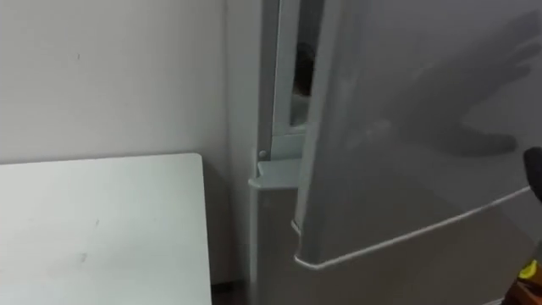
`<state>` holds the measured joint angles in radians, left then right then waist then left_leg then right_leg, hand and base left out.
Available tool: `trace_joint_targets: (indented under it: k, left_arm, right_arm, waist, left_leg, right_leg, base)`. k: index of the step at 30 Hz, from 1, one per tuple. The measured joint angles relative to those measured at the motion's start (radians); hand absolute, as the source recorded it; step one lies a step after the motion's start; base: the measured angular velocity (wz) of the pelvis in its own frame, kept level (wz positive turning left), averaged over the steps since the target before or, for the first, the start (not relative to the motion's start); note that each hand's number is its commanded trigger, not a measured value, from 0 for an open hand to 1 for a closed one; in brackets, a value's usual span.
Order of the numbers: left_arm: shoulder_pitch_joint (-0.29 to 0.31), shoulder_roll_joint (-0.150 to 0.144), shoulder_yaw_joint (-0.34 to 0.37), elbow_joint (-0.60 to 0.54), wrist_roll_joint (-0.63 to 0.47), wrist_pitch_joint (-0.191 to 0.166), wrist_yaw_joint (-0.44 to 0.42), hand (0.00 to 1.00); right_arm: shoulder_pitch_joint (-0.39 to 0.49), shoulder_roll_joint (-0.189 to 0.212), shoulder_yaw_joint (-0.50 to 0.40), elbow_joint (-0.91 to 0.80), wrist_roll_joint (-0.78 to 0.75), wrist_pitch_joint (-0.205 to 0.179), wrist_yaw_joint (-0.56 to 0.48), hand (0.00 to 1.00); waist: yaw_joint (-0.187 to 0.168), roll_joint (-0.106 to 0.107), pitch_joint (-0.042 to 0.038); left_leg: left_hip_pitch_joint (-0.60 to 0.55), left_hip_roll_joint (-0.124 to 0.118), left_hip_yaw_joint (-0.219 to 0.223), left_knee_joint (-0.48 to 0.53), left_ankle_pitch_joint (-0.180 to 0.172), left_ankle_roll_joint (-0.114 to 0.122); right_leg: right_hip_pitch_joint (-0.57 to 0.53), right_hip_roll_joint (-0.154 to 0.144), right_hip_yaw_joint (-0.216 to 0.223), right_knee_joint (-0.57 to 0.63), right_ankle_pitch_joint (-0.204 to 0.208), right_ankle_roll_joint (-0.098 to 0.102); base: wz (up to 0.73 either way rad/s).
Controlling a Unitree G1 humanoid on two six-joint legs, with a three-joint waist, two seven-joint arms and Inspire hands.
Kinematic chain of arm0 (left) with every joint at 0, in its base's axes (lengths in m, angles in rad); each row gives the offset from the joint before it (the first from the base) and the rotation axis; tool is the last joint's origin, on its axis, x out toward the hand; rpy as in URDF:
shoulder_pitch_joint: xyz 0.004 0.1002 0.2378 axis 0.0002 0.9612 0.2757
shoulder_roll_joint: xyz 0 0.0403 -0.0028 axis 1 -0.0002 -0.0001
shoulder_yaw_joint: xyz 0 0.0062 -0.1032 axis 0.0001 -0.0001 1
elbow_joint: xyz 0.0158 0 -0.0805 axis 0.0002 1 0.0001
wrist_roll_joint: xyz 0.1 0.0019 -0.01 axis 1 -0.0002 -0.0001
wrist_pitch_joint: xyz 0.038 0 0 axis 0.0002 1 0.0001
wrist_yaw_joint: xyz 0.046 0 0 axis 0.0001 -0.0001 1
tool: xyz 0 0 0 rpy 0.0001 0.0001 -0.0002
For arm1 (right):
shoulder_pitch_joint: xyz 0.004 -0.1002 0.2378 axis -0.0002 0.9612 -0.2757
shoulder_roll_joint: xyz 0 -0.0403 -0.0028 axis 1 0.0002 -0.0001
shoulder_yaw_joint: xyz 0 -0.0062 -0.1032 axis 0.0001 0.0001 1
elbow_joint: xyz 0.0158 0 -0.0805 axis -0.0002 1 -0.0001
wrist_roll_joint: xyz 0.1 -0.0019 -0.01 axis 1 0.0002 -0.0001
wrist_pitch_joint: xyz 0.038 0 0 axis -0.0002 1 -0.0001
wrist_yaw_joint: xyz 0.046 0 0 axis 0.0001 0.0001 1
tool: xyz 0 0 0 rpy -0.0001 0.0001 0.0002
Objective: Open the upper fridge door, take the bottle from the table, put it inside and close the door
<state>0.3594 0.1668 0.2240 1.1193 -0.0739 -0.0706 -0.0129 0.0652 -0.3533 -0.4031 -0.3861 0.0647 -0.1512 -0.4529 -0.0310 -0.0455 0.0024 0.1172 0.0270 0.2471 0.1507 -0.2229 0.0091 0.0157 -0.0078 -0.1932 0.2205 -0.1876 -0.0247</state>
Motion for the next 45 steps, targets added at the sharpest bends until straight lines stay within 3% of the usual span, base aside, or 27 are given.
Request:
trace_joint_targets:
  k: [7,13,36,45]
  left_arm:
    - [-0.001,0.000,-0.002,0.011,-0.004,-0.001,-0.019,0.00]
    - [-0.007,0.001,-0.002,0.012,-0.001,-0.001,-0.025,0.00]
    - [-0.018,0.004,-0.002,0.010,0.000,-0.005,-0.040,0.00]
    - [-0.021,0.014,-0.044,0.000,0.006,-0.003,-0.040,0.00]
  right_arm:
    - [-0.001,0.000,0.079,-0.053,0.000,-0.001,0.067,0.00]
    - [-0.008,0.000,0.079,-0.059,-0.005,-0.001,0.080,0.00]
    - [-0.042,0.000,0.092,-0.064,-0.036,-0.022,0.115,0.00]
    - [-0.091,0.000,0.199,-0.064,-0.035,-0.022,0.141,0.00]
  waist:
    - [0.018,-0.002,-0.0006]
    - [0.034,-0.016,0.0006]
    - [0.041,-0.017,-0.0005]
    - [0.045,-0.008,0.0000]
  left_leg:
    - [0.007,0.004,0.000,0.001,0.000,0.000]
    - [0.009,0.008,-0.001,0.001,0.000,0.000]
    - [0.007,0.014,-0.004,0.000,-0.002,-0.003]
    - [0.000,0.014,-0.004,0.003,-0.002,-0.003]
  right_leg:
    - [0.004,-0.003,0.002,-0.002,0.000,-0.001]
    - [0.005,-0.004,0.001,-0.004,0.001,-0.002]
    - [0.021,0.001,-0.002,-0.016,0.007,-0.005]
    - [0.021,0.000,-0.008,-0.017,0.011,-0.005]
  base:
    - [0.00]
    - [-0.01]
    - [0.00]
    - [0.00]
